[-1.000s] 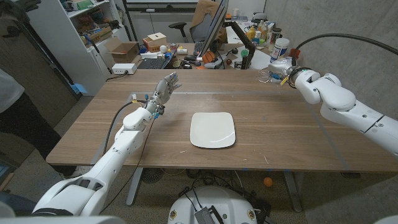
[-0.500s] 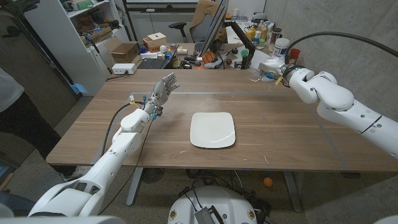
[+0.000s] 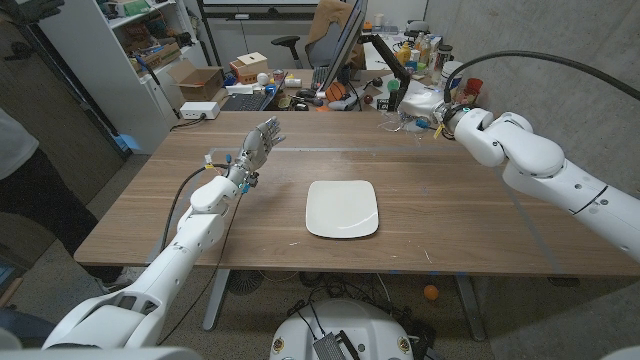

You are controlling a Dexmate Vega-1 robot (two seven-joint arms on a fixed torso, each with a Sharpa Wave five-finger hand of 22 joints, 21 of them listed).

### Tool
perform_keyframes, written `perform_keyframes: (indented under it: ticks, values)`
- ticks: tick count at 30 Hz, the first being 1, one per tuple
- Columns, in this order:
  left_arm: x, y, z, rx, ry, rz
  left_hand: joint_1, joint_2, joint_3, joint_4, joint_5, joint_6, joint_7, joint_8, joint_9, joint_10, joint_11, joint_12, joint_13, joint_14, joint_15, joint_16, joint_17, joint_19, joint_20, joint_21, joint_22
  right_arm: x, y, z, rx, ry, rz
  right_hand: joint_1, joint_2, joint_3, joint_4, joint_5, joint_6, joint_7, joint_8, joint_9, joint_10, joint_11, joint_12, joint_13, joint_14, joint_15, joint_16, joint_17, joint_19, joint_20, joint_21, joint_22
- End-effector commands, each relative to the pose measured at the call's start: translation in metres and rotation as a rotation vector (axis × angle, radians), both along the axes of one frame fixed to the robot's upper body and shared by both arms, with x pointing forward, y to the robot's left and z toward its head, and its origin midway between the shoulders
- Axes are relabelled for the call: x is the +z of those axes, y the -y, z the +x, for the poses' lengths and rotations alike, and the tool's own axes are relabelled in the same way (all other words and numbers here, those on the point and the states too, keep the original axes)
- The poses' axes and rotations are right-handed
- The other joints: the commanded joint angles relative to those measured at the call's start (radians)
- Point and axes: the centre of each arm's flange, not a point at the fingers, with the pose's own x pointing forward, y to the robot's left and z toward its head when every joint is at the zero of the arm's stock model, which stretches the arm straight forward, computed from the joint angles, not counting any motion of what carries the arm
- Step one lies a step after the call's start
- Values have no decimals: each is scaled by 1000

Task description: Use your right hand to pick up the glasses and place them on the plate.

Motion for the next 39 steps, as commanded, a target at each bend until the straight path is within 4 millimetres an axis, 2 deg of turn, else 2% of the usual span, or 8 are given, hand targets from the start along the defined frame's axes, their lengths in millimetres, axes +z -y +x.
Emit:
perform_keyframes:
  ticks: [1,8,25,39]
  values:
    - [-3,-7,0,6,0,-9,-9,99,4,-1,5,-54,0,3,4,-86,-1,6,1,-72,3,-2,3,-66,6,-2,4,0,-32,-15,128,-3,-52,58,60,11,10,8,64,-60,5,2,14,-21,5,7,70,-108,-4,5,-24,-64,10,0]
    - [-1,-9,0,9,3,-8,-9,99,4,-1,5,-54,0,3,4,-86,-1,6,1,-71,3,-2,3,-65,7,-3,4,-5,-46,-25,184,4,-90,58,60,11,10,8,64,-59,5,4,13,-16,5,10,73,-108,-9,10,-27,-64,20,-5]
    - [2,-5,6,-2,-2,0,-9,98,4,-1,5,-54,0,3,4,-86,-1,5,1,-71,3,-2,3,-64,7,-8,4,-19,-65,-36,255,-40,-152,59,61,11,11,8,66,-57,4,5,16,-14,3,13,81,-108,-23,20,-34,-64,43,-18]
    - [3,-3,8,-6,-10,9,-9,98,4,-1,5,-54,-1,3,4,-86,0,5,1,-71,3,-2,3,-63,8,-10,4,-40,-80,-32,310,-131,-186,59,61,10,11,7,65,-58,2,6,16,-17,-2,13,85,-107,-34,21,-41,-65,58,-28]
